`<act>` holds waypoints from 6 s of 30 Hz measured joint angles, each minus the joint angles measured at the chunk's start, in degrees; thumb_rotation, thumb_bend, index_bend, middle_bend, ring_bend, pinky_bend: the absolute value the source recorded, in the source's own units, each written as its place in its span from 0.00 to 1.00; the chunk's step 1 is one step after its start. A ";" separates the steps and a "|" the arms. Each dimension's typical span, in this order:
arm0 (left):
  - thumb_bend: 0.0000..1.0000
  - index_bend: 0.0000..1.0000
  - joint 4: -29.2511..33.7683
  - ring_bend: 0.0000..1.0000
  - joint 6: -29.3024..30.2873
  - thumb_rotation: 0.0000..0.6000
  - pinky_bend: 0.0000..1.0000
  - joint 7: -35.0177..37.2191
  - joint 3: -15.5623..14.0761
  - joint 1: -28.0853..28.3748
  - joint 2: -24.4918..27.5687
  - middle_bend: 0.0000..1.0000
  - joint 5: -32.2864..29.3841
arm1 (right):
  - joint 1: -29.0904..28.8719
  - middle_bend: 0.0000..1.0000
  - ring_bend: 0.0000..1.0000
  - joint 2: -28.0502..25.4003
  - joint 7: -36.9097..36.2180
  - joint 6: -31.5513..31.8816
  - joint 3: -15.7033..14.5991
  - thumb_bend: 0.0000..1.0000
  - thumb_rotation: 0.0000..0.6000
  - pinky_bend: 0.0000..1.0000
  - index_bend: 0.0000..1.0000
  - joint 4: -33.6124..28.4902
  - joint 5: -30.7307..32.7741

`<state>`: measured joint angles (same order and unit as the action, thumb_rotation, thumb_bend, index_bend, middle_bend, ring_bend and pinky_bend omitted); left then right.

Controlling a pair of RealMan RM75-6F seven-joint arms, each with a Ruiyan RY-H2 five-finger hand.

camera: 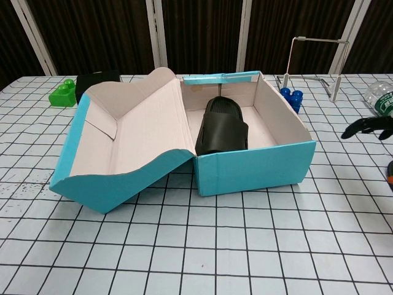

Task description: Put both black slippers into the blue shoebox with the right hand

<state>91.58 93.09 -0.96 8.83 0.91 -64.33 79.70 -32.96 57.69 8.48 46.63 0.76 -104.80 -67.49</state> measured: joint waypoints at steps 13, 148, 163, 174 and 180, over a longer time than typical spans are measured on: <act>0.04 0.25 0.26 0.00 -0.53 1.00 0.04 -2.72 -0.16 0.44 -0.72 0.05 -0.24 | -1.90 0.01 0.05 -4.06 7.70 -4.24 -3.33 0.37 1.00 0.13 0.12 2.46 5.88; 0.08 0.20 -8.92 0.00 2.73 1.00 0.05 1.67 0.37 2.94 -7.39 0.04 5.63 | -18.91 0.38 0.40 22.63 -31.18 6.73 16.01 0.36 1.00 0.20 0.46 29.56 -5.40; 0.08 0.21 -8.18 0.00 2.32 1.00 0.05 -0.56 0.40 2.84 -7.41 0.04 4.51 | -19.78 0.38 0.40 34.41 -41.98 14.10 14.99 0.36 1.00 0.20 0.48 47.74 -13.27; 0.08 0.22 -7.72 0.00 1.98 1.00 0.05 -2.11 0.25 2.98 -7.62 0.04 4.31 | -20.21 0.38 0.40 40.20 -47.91 15.91 13.81 0.36 1.00 0.20 0.49 59.52 -15.16; 0.08 0.22 -7.88 0.00 1.68 1.00 0.05 -3.12 0.26 3.22 -8.05 0.04 4.14 | -20.26 0.38 0.40 42.14 -51.44 15.67 12.37 0.36 1.00 0.20 0.50 64.40 -16.26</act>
<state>83.71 94.77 -4.08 9.09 4.14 -72.38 83.84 -53.21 99.83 -42.96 62.31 13.13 -40.41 -83.75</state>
